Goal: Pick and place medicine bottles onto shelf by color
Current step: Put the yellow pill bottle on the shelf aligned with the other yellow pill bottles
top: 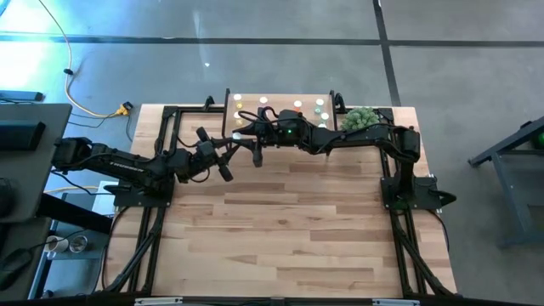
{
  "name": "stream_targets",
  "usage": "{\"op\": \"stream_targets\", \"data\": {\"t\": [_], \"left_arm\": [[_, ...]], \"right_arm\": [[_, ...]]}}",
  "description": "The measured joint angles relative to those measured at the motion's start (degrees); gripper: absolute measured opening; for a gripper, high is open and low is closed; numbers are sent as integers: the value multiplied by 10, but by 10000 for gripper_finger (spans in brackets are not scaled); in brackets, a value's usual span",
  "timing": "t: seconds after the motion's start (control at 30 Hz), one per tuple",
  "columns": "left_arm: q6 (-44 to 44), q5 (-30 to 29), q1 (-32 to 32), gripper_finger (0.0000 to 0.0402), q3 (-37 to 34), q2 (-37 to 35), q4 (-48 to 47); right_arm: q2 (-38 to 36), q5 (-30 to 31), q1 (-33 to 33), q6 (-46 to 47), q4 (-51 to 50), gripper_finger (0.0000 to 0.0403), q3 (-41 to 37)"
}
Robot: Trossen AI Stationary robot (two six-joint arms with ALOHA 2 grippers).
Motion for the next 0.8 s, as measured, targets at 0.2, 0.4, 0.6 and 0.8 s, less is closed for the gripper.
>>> {"op": "stream_targets", "data": {"t": [0.2, 0.4, 0.6, 0.8], "left_arm": [[0, -4, 0, 149, 0, 0, -13], [-18, -44, 0, 187, 0, 0, -46], [-45, -79, -1, 210, 0, 0, -63], [-45, -98, -1, 211, 0, -3, -66]], "right_arm": [[0, 2, 0, 9, -2, 115, 0], [0, 10, -7, 9, 0, 115, 0], [0, 30, -17, 9, -1, 115, 0], [0, 34, -30, 9, -1, 115, 0]]}}
